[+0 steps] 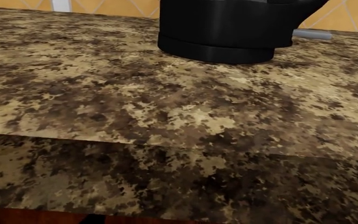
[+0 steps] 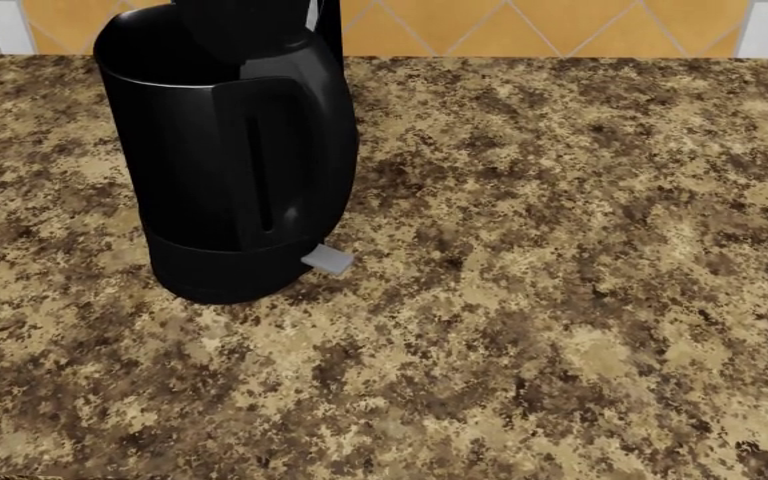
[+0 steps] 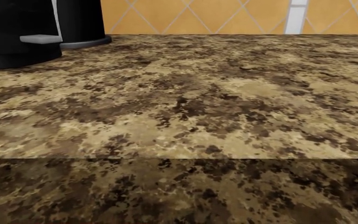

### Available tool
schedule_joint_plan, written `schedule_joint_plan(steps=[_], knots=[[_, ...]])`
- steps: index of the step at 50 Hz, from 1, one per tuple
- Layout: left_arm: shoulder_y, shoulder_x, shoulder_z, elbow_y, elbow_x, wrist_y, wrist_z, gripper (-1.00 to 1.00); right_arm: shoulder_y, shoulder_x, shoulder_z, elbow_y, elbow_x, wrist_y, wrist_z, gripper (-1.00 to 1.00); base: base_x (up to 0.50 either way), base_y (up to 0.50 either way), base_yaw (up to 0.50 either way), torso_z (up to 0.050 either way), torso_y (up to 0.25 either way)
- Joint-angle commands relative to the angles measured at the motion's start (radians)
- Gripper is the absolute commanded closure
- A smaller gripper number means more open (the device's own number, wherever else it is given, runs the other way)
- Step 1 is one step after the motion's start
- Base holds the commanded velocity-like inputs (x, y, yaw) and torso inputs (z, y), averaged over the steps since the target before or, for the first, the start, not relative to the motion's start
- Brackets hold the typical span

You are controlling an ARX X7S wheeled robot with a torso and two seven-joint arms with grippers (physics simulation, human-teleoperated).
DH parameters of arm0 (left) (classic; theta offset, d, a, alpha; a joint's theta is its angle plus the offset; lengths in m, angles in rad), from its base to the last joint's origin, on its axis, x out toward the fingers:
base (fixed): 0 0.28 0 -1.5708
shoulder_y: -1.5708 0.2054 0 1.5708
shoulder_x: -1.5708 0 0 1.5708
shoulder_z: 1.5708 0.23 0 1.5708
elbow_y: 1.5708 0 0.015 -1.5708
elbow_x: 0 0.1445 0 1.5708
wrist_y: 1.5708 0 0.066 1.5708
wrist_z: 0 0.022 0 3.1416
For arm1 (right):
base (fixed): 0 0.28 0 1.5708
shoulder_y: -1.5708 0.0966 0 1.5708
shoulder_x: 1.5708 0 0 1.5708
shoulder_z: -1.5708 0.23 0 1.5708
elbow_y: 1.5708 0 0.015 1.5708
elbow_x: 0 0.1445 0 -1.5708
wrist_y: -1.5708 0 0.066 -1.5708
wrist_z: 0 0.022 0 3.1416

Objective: Close the lid of the electric kettle.

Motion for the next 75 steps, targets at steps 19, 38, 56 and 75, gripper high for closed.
schedule_joint_plan(steps=[19,38,56,75], knots=[[-0.016,-0.188,-0.212,0.672,-0.374,-0.66,-0.169,-1.0,-0.105,0.148,0.043,-0.65,0.077,0.421,0.087,-1.0,0.0,0.0,0.0,0.013,0.004],[-0.037,-0.191,-0.169,0.696,-0.34,-0.651,-0.208,-1.0,-0.099,0.23,0.093,-0.982,0.107,0.7,0.131,-1.0,0.0,0.0,0.0,0.002,0.017],[-0.03,-0.205,-0.153,0.711,-0.334,-0.644,-0.217,-1.0,-0.122,0.25,0.095,-1.035,0.104,0.711,0.151,-1.0,0.0,0.0,0.0,0.0,0.001],[-0.03,-0.202,-0.132,0.711,-0.324,-0.621,-0.227,-1.0,-0.096,0.284,0.067,-1.035,0.105,0.721,0.162,-1.0,0.0,0.02,0.0,0.0,0.0]])
